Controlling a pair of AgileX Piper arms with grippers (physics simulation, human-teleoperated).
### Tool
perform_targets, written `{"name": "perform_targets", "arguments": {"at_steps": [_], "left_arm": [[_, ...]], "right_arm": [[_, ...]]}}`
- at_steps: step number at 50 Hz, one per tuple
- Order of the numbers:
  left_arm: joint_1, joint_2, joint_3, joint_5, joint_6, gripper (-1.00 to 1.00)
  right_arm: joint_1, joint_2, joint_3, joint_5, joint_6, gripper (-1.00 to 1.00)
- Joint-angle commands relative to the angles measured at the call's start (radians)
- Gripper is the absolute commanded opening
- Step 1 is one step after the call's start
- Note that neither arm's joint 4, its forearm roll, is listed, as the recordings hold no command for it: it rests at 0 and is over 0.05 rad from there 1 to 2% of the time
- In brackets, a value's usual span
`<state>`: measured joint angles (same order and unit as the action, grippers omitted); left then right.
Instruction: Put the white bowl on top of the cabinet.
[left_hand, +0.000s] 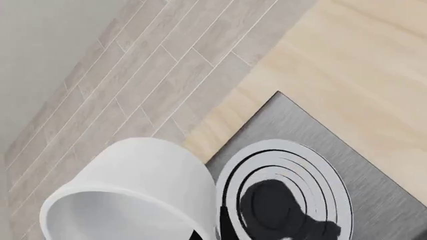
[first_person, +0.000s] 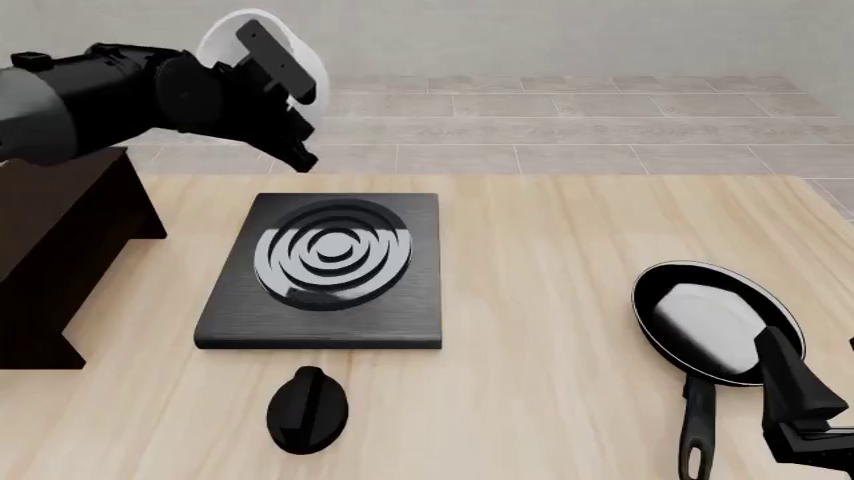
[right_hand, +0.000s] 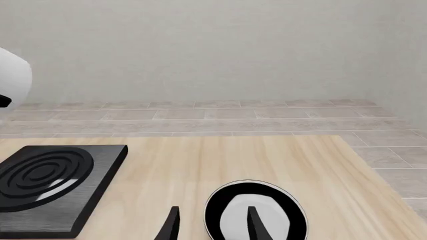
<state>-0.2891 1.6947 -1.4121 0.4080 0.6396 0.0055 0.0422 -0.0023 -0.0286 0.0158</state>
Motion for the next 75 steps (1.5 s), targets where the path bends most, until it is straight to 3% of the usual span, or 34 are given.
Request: {"name": "perform_targets", "arguments": {"at_steps": [1,22,40,50,53,56,62,64,66,67,75], "left_arm": [[0.122,-0.040,0.038,0.013,0.023,-1.00],[0.237,-0.109,0.049,0.129,0.082,-1.00],[0.402,-0.103,-0.126,0.299,0.105,-1.00],[0.513,-0.082,-0.152,0.354,0.067,-1.00],[0.507,-0.061,-0.209,0.405,0.008,-1.00],[0.544,-0.072,-0.194,0.398,0.052,-1.00],[0.556,-0.062,-0.202,0.418,0.023,-1.00],[0.535,-0.044,-0.228,0.438,-0.034,-1.00],[0.544,-0.043,-0.224,0.441,-0.034,-1.00],[0.568,-0.056,-0.187,0.423,0.007,-1.00],[0.608,-0.052,-0.151,0.401,0.012,-1.00]], "right_arm": [[0.000,0.000,0.000,0.000,0.000,1.00],[0.000,0.001,0.000,0.000,0.000,1.00],[0.000,0.000,0.000,0.000,0.000,1.00],[0.000,0.000,0.000,0.000,0.000,1.00],[0.000,0.000,0.000,0.000,0.000,1.00],[0.000,0.000,0.000,0.000,0.000,1.00],[0.000,0.000,0.000,0.000,0.000,1.00],[0.000,0.000,0.000,0.000,0.000,1.00],[0.000,0.000,0.000,0.000,0.000,1.00],[0.000,-0.001,0.000,0.000,0.000,1.00],[0.000,0.000,0.000,0.000,0.000,1.00]]}}
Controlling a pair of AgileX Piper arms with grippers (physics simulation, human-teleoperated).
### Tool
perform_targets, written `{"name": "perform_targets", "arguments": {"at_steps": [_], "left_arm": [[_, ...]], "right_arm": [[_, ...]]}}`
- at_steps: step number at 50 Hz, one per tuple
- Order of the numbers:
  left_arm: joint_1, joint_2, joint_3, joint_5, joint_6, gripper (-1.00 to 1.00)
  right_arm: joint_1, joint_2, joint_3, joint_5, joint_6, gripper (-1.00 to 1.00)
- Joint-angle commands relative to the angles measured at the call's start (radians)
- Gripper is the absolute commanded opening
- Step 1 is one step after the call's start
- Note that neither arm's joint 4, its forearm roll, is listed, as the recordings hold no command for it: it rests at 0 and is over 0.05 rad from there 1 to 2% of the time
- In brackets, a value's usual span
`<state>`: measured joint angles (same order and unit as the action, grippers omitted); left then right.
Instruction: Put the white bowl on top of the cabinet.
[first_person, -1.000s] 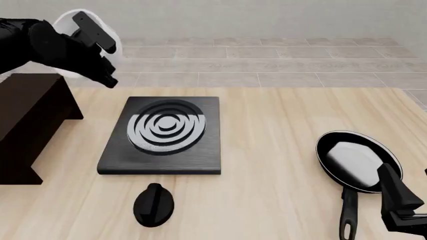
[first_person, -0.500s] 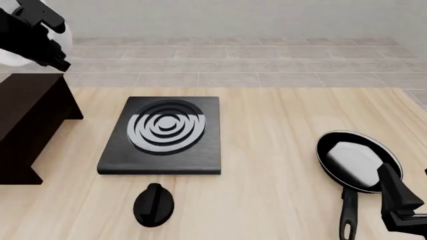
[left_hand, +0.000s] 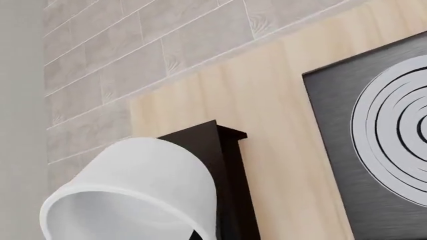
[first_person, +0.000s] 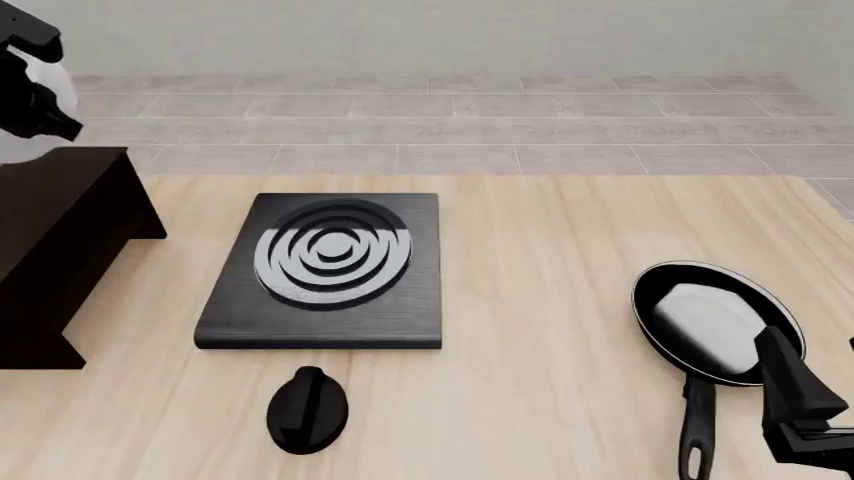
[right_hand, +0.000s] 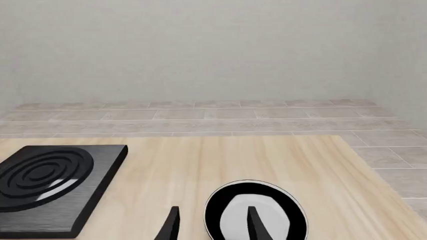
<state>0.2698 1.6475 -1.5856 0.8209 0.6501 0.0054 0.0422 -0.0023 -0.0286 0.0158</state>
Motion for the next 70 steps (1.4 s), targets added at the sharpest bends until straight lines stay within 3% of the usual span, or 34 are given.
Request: {"name": "perform_targets", "arguments": {"at_steps": [1,3,6,9,25,41,42,60,70], "left_arm": [[0.048,-0.007,0.032,-0.015,-0.001,-1.00],[0.052,-0.015,0.085,-0.040,0.031,-1.00],[0.044,-0.013,0.116,-0.052,0.012,-1.00],[0.061,-0.013,0.166,-0.087,0.036,-1.00],[0.089,0.004,0.295,-0.186,0.042,-1.00],[0.093,0.006,0.299,-0.169,0.041,-1.00],[0.095,0.006,0.300,-0.170,0.042,1.00],[0.093,0.004,0.251,-0.132,0.052,1.00],[0.075,-0.005,0.174,-0.086,0.042,1.00]], "right_arm": [[0.000,0.000,0.000,0.000,0.000,1.00],[0.000,0.000,0.000,0.000,0.000,1.00],[0.000,0.000,0.000,0.000,0.000,1.00],[0.000,0.000,0.000,0.000,0.000,1.00],[0.000,0.000,0.000,0.000,0.000,1.00],[0.000,0.000,0.000,0.000,0.000,1.00],[0.000,0.001,0.000,0.000,0.000,1.00],[0.000,0.000,0.000,0.000,0.000,1.00],[0.000,0.000,0.000,0.000,0.000,1.00]]}}
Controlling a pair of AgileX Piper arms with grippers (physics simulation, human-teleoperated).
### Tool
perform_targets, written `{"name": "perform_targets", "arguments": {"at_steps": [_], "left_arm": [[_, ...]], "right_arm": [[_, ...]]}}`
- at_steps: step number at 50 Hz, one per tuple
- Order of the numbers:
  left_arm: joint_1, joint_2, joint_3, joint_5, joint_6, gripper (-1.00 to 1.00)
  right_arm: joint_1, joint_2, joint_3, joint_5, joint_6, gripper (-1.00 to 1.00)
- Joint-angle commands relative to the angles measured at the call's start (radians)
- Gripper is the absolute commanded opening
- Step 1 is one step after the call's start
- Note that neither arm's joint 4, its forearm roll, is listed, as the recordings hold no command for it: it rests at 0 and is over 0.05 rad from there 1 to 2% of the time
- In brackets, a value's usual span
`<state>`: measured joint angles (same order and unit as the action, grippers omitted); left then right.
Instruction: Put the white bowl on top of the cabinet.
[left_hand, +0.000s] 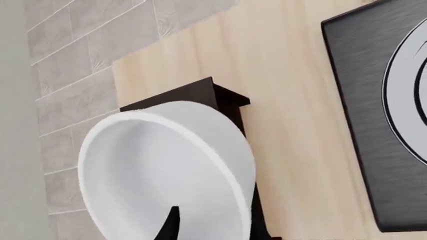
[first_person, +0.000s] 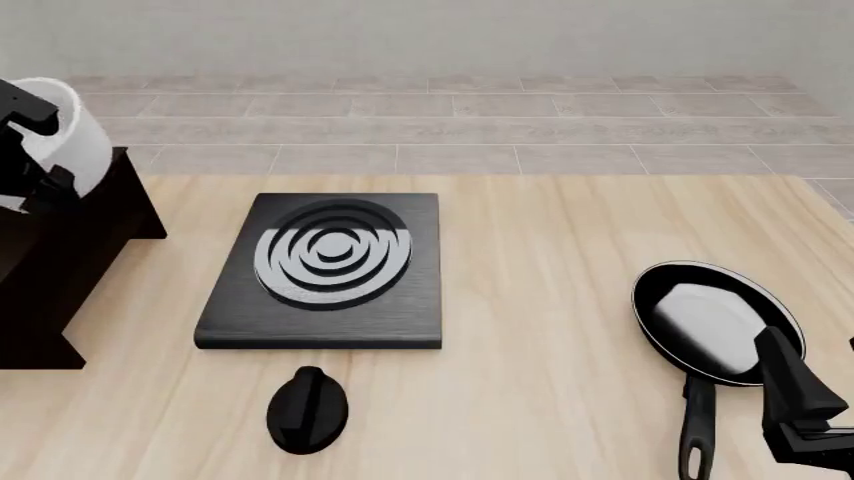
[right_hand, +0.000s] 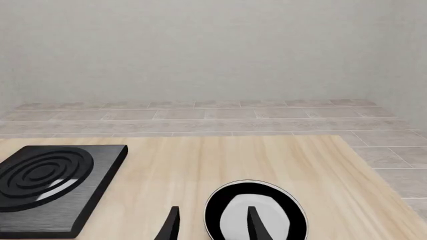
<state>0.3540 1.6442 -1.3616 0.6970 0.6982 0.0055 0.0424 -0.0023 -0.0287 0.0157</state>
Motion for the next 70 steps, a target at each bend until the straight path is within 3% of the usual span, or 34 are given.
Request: {"name": "perform_targets", "arguments": {"at_steps": [1,17,42,54,59,70], "left_arm": [[-0.012,-0.003,-0.053,0.040,-0.009,1.00],[-0.064,-0.021,-0.118,0.088,-0.012,1.00],[-0.132,-0.092,-0.132,0.127,-0.028,1.00],[-0.199,-0.219,-0.025,0.036,-0.104,1.00],[-0.210,-0.278,-0.025,-0.007,-0.151,1.00],[-0.225,-0.462,0.159,-0.124,-0.151,1.00]], "right_arm": [[0.000,0.000,0.000,0.000,0.000,1.00],[0.000,0.000,0.000,0.000,0.000,1.00],[0.000,0.000,0.000,0.000,0.000,1.00],[0.000,0.000,0.000,0.000,0.000,1.00],[0.000,0.000,0.000,0.000,0.000,1.00],[0.000,0.000,0.000,0.000,0.000,1.00]]}}
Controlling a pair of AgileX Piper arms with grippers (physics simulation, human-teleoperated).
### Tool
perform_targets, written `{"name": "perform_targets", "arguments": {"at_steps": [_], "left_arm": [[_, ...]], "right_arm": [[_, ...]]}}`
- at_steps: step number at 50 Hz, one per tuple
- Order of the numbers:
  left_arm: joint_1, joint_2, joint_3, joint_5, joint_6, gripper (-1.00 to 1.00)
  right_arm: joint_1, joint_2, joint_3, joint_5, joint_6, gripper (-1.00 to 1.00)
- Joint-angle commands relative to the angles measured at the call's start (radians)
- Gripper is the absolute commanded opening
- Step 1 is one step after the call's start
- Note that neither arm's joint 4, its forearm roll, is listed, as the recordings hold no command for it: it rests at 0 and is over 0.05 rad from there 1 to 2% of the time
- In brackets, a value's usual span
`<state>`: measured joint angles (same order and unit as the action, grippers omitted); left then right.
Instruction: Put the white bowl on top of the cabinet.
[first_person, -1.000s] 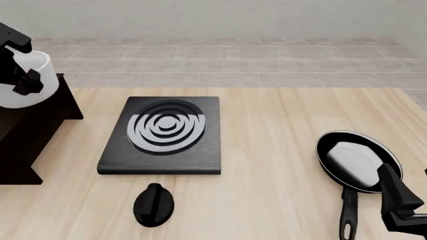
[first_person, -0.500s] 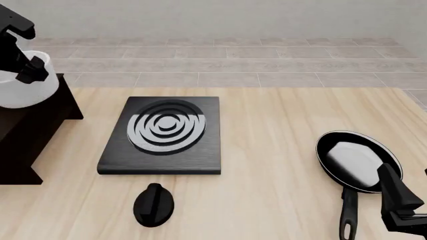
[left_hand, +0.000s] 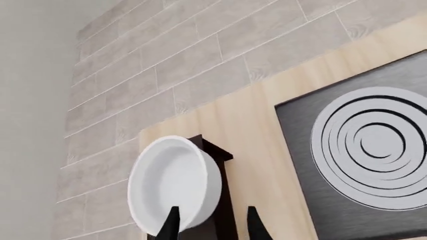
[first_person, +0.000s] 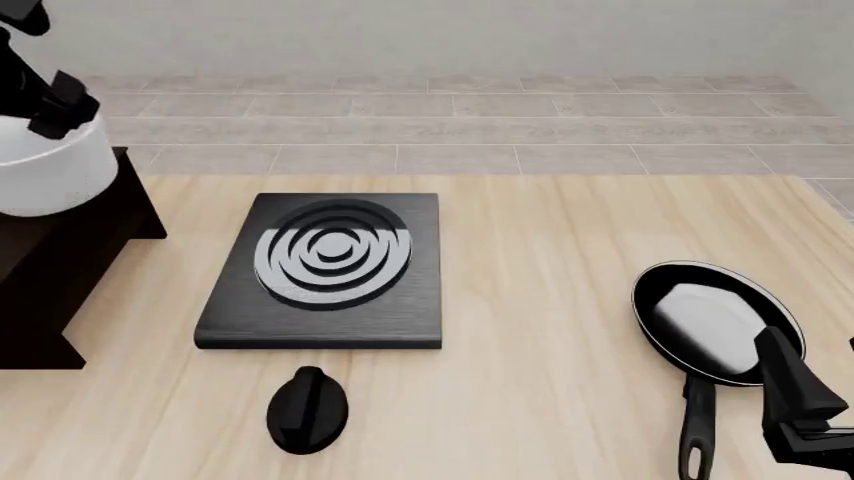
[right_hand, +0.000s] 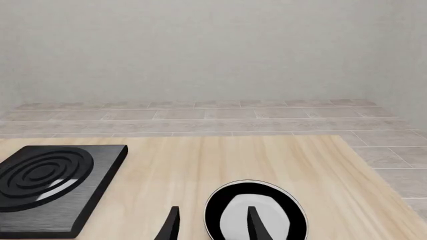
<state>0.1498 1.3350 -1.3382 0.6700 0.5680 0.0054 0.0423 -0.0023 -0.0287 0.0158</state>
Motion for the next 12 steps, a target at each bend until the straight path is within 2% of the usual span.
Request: {"name": "perform_targets", "arguments": {"at_steps": [1,12], "left_arm": [[-0.020,-0.153,0.137,-0.098,-0.021,1.00],[-0.069,-0.255,0.217,-0.126,-0.079,1.00]], "right_arm": [[0.000,0.000,0.000,0.000,0.000,1.00],[0.000,-0.001,0.000,0.000,0.000,1.00]]}}
